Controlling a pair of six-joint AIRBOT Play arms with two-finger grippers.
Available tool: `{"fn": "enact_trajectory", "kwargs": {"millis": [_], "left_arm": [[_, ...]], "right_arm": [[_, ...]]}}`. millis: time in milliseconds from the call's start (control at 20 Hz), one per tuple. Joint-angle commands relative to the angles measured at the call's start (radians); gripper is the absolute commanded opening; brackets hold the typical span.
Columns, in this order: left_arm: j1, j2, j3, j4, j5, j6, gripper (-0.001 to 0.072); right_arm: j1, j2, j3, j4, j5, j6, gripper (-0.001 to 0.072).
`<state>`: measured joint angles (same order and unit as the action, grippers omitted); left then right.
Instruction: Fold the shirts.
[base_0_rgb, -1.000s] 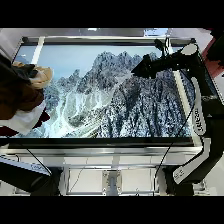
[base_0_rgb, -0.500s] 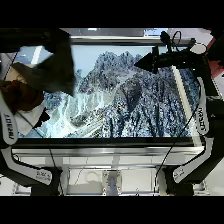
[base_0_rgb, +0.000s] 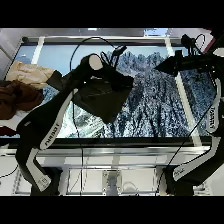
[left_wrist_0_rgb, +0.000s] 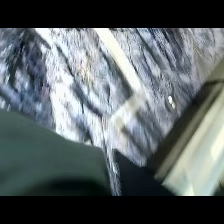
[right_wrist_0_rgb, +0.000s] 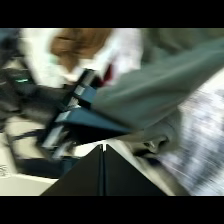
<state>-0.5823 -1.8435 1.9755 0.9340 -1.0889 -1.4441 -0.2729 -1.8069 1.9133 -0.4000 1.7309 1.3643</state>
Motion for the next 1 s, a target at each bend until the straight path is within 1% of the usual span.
{"fn": "enact_trajectory", "kwargs": {"millis": [0,100,150,200,250,350,400,550,600,700,800,900,950], "left_arm": [[-0.022,-0.035,0.043,0.054,0.213,-0.036,0.0718],[0.040,-0.029,0.114,0.092,0.207,-0.077,0.0708],[0.077,-0.011,0.115,0.097,0.198,-0.088,0.0708],[0.120,0.007,0.113,0.100,0.165,-0.090,0.0708],[0.162,0.018,0.113,0.105,0.121,-0.090,0.0708],[0.249,0.029,0.112,0.149,0.015,-0.097,0.0708],[0.293,0.029,0.109,0.170,-0.049,-0.112,0.0708],[0.413,0.029,0.065,0.204,-0.206,-0.113,0.0708],[0.443,0.029,0.048,0.225,-0.241,-0.113,0.0708],[0.495,0.023,0.029,0.297,-0.293,-0.112,0.0708],[0.529,0.019,0.029,0.396,-0.304,-0.112,0.0707],[0.547,0.019,0.029,0.476,-0.304,-0.112,0.0707],[0.552,0.018,0.029,0.508,-0.303,-0.112,0.0707]], "right_arm": [[0.004,0.000,0.001,-0.332,0.025,-0.004,0.0037],[0.035,0.000,0.000,-0.477,0.043,-0.003,0.0073],[0.053,0.000,0.000,-0.510,0.054,-0.003,0.0153],[0.080,0.000,-0.003,-0.521,0.066,0.000,0.0297],[0.108,0.000,-0.009,-0.519,0.070,0.000,0.0354],[0.183,-0.001,-0.044,-0.541,0.047,-0.001,0.0353],[0.224,-0.001,-0.072,-0.589,0.006,-0.001,0.0353],[0.335,-0.002,-0.162,-0.819,-0.171,0.001,0.0354],[0.364,-0.003,-0.190,-0.858,-0.216,0.000,0.0353],[0.412,-0.014,-0.241,-0.874,-0.279,0.000,0.0355],[0.459,-0.021,-0.289,-0.861,-0.333,0.000,0.0368],[0.504,-0.026,-0.316,-0.861,-0.382,0.000,0.0680],[0.525,-0.026,-0.317,-0.860,-0.415,-0.001,0.0692]]}}
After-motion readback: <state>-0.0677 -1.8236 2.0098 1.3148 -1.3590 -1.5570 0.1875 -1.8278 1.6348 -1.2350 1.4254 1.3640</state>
